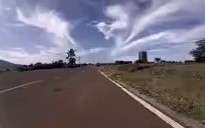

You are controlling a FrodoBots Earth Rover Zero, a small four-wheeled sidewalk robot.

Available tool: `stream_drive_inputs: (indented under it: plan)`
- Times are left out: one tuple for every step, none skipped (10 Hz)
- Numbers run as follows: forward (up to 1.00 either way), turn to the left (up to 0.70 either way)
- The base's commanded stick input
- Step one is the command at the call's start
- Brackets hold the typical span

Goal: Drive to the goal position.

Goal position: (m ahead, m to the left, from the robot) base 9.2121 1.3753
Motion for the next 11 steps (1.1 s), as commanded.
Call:
stream_drive_inputs:
  plan:
    - [1.0, 0.36]
    - [1.0, 0.24]
    - [1.0, 0.0]
    - [1.0, 0.0]
    - [1.0, 0.0]
    - [1.0, 0.0]
    - [1.0, 0.0]
    - [1.0, 0.0]
    - [1.0, 0.0]
    - [1.0, 0.0]
    - [1.0, 0.0]
